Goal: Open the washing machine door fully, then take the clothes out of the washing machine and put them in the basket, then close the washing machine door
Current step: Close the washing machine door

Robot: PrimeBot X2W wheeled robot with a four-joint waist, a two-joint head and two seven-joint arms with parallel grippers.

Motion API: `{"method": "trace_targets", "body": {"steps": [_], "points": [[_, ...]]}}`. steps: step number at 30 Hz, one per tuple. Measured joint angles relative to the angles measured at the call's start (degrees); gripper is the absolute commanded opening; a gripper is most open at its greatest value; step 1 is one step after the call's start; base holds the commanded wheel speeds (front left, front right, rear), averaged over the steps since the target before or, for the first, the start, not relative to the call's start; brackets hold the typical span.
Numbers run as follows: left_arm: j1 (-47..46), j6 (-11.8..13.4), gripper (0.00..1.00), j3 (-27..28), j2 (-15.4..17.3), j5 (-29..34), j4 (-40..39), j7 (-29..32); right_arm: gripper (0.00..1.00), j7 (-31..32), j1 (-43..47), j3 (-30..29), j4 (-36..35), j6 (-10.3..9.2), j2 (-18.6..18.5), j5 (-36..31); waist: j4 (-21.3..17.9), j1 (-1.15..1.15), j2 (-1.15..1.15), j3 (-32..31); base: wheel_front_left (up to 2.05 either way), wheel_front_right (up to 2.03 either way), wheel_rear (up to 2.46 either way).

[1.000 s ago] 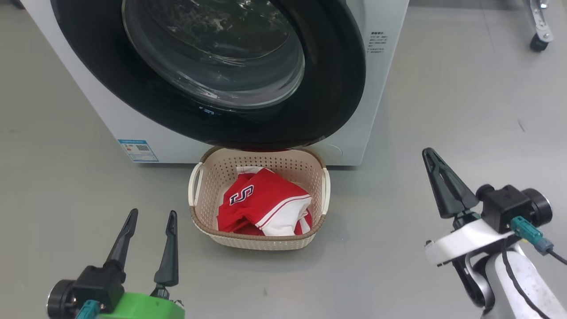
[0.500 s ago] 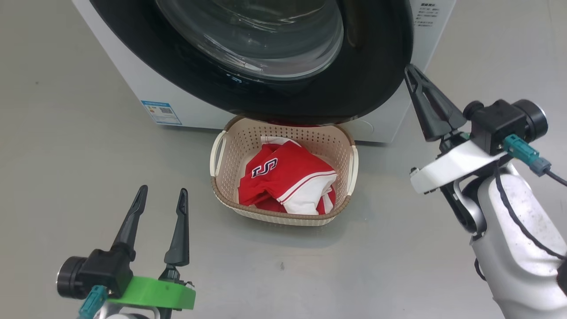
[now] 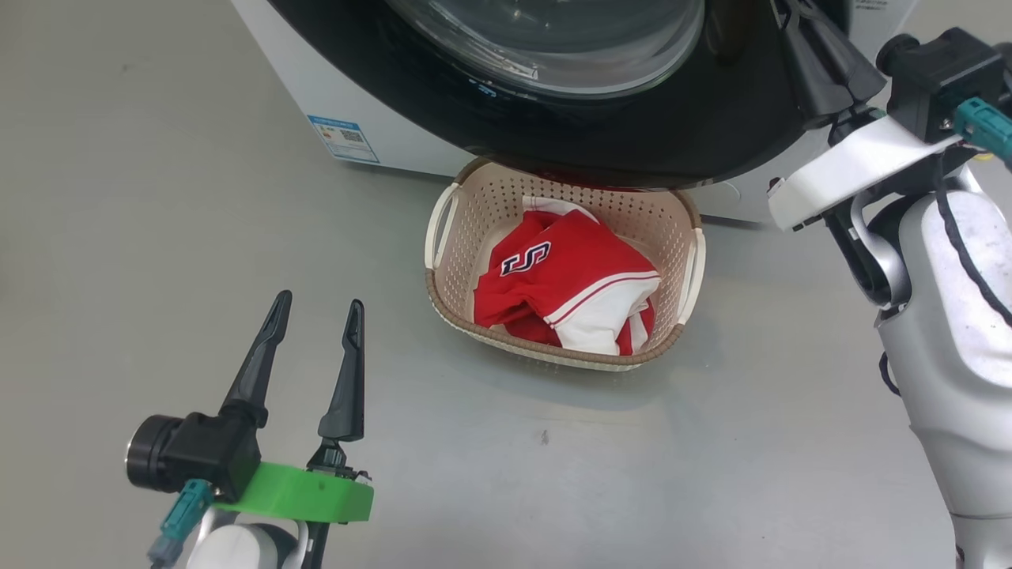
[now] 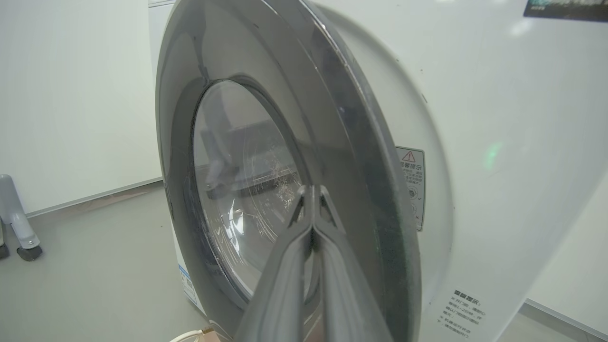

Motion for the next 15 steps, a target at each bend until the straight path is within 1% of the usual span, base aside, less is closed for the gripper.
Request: {"method": "trace_targets", "body": {"steps": [8, 15], "points": [[-1.9, -0.1, 1.00, -0.9, -1.0, 0.0, 1.3, -0.5, 0.00, 1.4, -5.6, 0.5, 3.2, 0.31, -1.7, 0.1, 2.6, 0.00, 0.00, 3.1, 0.00, 0.00, 0.00], [-3.4, -0.5, 1.00, -1.5, -1.4, 0.0, 1.9, -0.6, 0.00, 1.9, -9.4, 0.5, 5.1, 0.59, -2.6, 0.5, 3.9, 0.00, 0.00, 4.8, 0.00, 0.00, 0.00]]}}
